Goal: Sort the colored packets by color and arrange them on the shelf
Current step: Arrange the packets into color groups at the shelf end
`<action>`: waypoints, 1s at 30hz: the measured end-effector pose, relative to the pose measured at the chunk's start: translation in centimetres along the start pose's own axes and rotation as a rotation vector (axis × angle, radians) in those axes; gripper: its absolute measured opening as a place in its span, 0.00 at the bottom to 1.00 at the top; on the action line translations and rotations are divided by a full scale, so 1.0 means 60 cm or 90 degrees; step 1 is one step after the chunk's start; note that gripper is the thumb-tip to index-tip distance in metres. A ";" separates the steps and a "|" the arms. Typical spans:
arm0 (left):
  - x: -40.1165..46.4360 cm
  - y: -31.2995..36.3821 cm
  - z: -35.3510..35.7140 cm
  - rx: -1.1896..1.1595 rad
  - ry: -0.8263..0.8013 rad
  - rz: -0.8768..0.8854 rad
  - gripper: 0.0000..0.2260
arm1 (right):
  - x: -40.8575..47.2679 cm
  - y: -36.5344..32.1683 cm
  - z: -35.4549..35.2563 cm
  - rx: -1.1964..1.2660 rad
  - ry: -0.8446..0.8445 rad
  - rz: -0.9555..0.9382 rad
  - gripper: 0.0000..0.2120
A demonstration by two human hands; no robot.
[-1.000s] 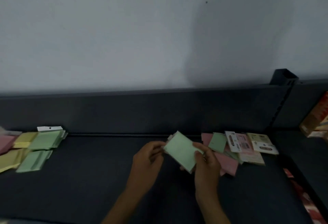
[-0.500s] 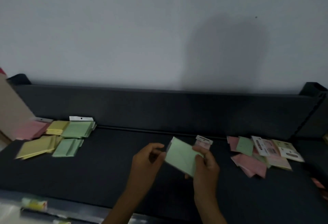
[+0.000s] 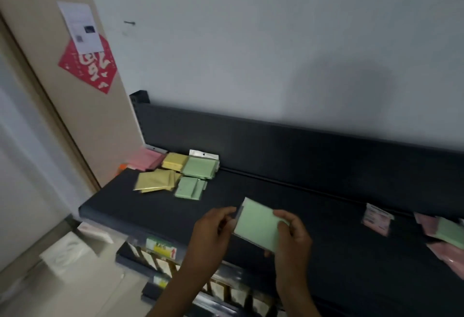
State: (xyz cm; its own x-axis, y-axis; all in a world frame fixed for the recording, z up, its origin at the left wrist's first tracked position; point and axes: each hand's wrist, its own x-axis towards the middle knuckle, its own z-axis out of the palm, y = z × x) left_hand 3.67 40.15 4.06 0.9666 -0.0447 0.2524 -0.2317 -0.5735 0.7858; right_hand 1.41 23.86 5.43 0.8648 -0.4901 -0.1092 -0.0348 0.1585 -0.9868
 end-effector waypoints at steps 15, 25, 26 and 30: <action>-0.106 -0.155 -0.245 0.029 0.110 -0.082 0.05 | -0.138 0.072 0.243 -0.037 -0.181 0.014 0.15; -0.070 -0.209 -0.253 0.000 0.063 -0.133 0.05 | -0.094 0.099 0.313 -0.023 -0.148 0.049 0.13; -0.062 -0.213 -0.254 -0.003 0.058 -0.135 0.05 | -0.085 0.102 0.321 -0.026 -0.145 0.052 0.14; -0.019 -0.225 -0.259 0.001 0.041 -0.134 0.09 | -0.052 0.102 0.359 -0.020 -0.141 0.053 0.15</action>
State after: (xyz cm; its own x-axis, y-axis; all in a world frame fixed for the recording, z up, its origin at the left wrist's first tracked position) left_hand 3.97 60.66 1.94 0.9845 0.1292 0.1182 -0.0246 -0.5658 0.8242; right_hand 9.29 44.81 2.31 0.9471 -0.2751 -0.1653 -0.1235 0.1629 -0.9789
